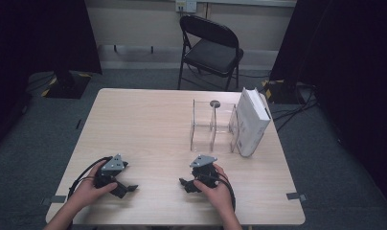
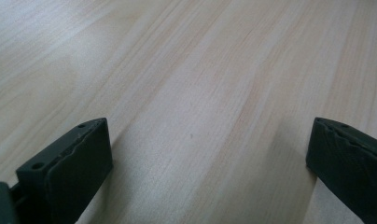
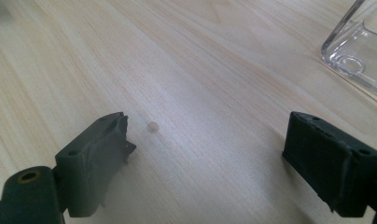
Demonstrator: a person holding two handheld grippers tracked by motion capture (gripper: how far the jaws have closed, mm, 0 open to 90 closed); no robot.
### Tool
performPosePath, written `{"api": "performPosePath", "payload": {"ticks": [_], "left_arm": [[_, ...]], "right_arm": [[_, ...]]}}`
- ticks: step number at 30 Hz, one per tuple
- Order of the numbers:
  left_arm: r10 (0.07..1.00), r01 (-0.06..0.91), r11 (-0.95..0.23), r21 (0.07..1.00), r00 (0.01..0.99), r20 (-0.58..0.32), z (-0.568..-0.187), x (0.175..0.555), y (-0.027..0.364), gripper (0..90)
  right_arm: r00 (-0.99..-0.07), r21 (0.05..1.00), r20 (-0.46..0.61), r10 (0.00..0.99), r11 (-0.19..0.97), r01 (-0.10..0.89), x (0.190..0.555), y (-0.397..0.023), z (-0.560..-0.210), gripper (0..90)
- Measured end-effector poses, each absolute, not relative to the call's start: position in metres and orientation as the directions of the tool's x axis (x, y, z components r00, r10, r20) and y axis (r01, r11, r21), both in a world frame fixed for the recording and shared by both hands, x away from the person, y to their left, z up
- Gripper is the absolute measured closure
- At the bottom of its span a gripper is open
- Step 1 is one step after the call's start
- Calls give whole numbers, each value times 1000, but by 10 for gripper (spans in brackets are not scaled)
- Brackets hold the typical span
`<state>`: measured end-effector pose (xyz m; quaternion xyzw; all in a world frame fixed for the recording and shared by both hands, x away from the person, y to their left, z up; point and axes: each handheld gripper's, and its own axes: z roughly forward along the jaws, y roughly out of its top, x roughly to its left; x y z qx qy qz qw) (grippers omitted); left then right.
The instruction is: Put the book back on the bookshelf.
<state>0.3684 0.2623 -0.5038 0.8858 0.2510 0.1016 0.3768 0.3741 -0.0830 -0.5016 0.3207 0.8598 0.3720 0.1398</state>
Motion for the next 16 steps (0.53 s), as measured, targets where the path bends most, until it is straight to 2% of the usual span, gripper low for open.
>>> {"api": "performPosePath", "payload": {"ticks": [16], "left_arm": [[521, 370, -589, 719, 853, -13, -504, 368, 263, 0]], "right_arm": [[-758, 731, -3, 652, 519, 443, 375, -83, -502, 120]]}}
